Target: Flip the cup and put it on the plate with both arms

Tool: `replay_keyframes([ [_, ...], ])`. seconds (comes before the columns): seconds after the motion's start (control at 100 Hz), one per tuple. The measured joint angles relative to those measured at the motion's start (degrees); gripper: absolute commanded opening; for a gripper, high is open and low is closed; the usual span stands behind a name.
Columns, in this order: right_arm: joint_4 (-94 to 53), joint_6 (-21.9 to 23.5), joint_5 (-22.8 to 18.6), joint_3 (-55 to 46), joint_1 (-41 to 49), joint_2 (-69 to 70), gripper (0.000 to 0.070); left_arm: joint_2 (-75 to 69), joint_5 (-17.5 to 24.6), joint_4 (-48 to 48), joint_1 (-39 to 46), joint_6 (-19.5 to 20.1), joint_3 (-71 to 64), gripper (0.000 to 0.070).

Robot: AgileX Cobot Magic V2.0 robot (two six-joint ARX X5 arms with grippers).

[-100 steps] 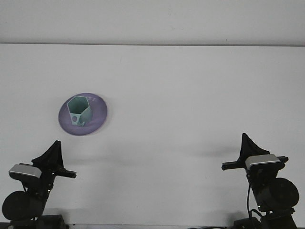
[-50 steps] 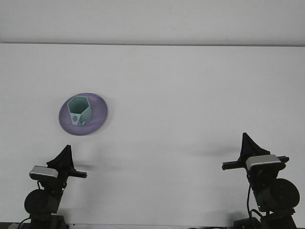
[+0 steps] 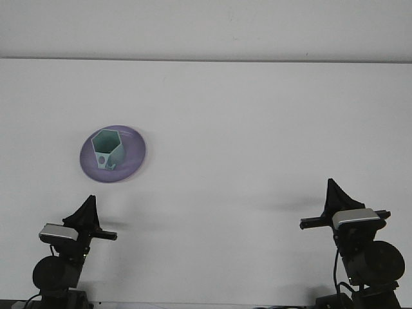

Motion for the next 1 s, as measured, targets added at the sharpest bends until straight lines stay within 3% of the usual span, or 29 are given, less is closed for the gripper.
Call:
replay_keyframes([
  [0.35,0.3,-0.1,0.2,0.0,0.0,-0.3,0.0000,0.0,0.0,0.0,0.0,0.0,0.0,0.0016],
  [0.5,1.6,-3.3,0.4,-0.9,-1.6,-1.7,0.0000,0.0,0.0,0.0,0.0,0.0,0.0,0.0016],
  [0.73,8.2,-11.6,-3.1,-15.5,-7.3,-10.8,0.0000,0.0,0.0,0.0,0.0,0.0,0.0,0.0016],
  [1.0,8.4,-13.4,-4.5,-27.4,-10.5,-20.1,0.0000,0.0,0.0,0.0,0.0,0.0,0.0,0.0016],
])
